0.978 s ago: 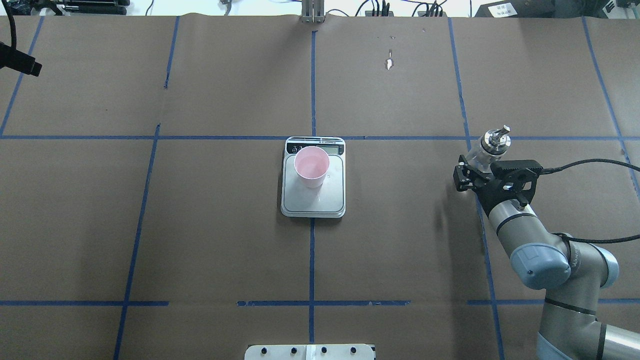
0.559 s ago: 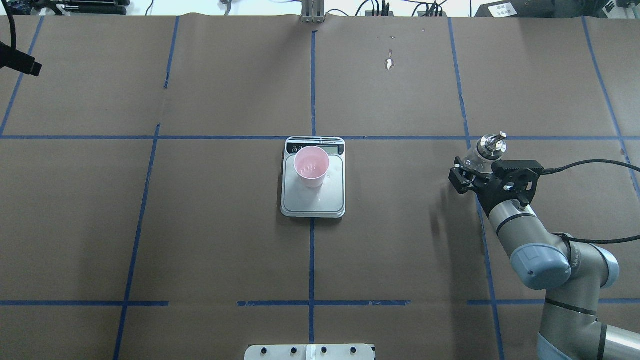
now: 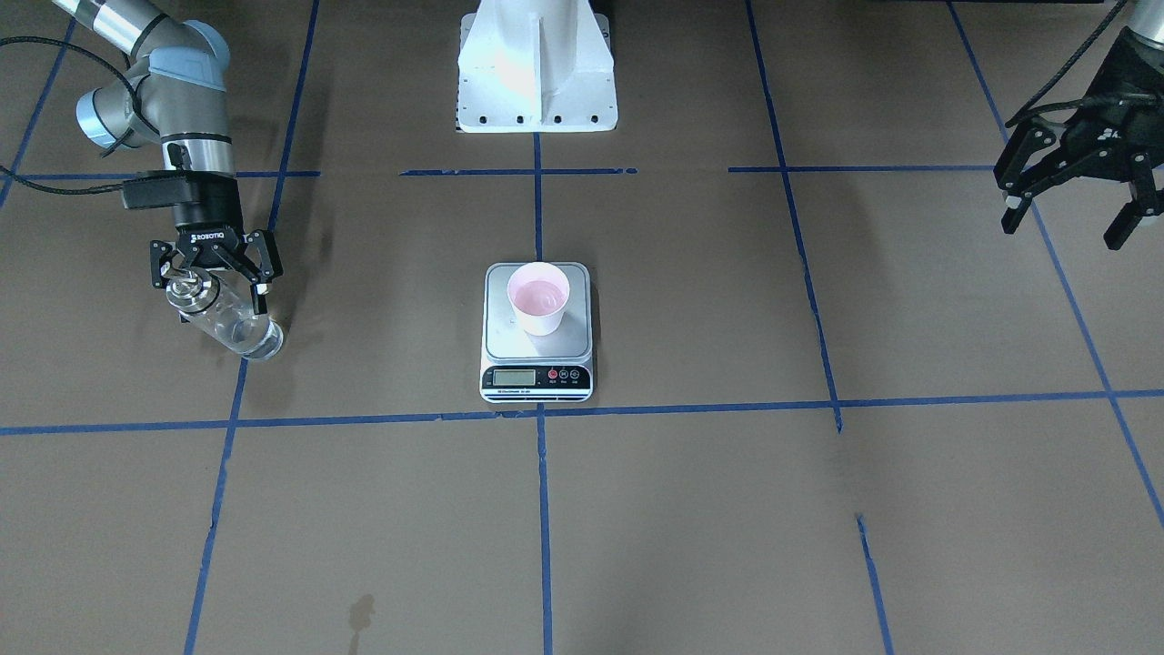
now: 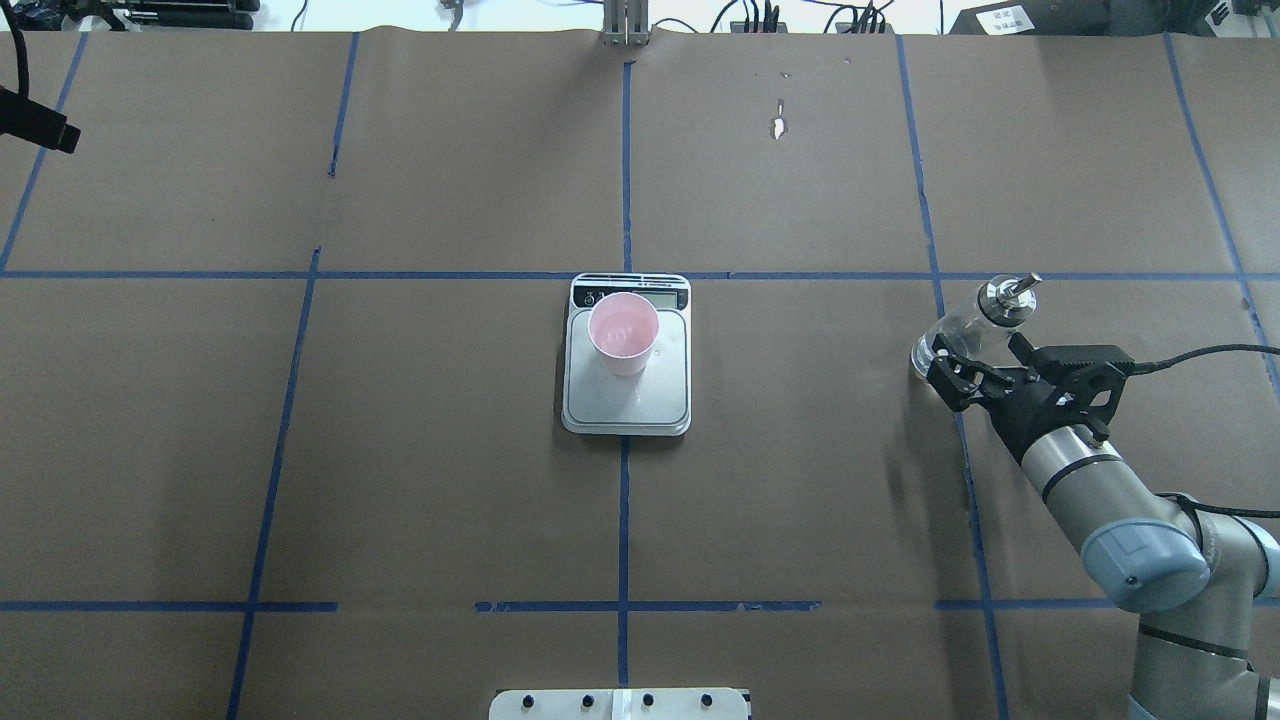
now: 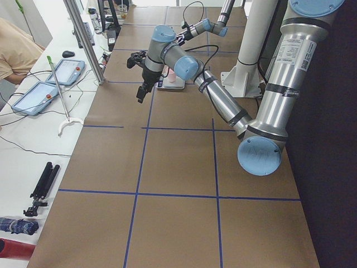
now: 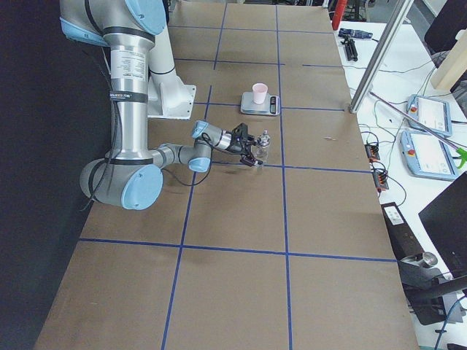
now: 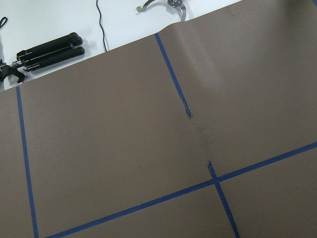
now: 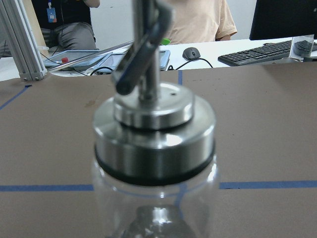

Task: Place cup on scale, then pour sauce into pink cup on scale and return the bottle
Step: 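Lower the glass bottle onto the table with the right gripper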

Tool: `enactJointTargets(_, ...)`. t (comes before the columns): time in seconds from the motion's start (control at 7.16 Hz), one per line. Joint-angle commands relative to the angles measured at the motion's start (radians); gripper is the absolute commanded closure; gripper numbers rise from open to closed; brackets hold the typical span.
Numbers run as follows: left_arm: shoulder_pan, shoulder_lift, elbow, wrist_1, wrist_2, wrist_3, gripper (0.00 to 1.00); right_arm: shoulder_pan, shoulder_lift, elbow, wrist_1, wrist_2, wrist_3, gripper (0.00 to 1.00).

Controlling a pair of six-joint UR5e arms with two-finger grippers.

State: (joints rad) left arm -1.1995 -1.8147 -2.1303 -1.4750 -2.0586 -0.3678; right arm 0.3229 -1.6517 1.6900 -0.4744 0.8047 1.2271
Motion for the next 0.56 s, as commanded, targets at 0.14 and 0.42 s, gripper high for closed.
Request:
enactJointTargets(0.14, -0.002, 0.002, -0.005, 0.004, 0.0, 0.001, 0.09, -0.016, -0.005, 0.013, 0.022, -0.007, 0.003, 0.0)
enactJointTargets(0.42, -0.003, 0.002, -0.01, 0.004, 0.0, 0.0, 0.09, -0.062, -0.008, 0.025, 0.022, -0.051, 0.008, 0.0)
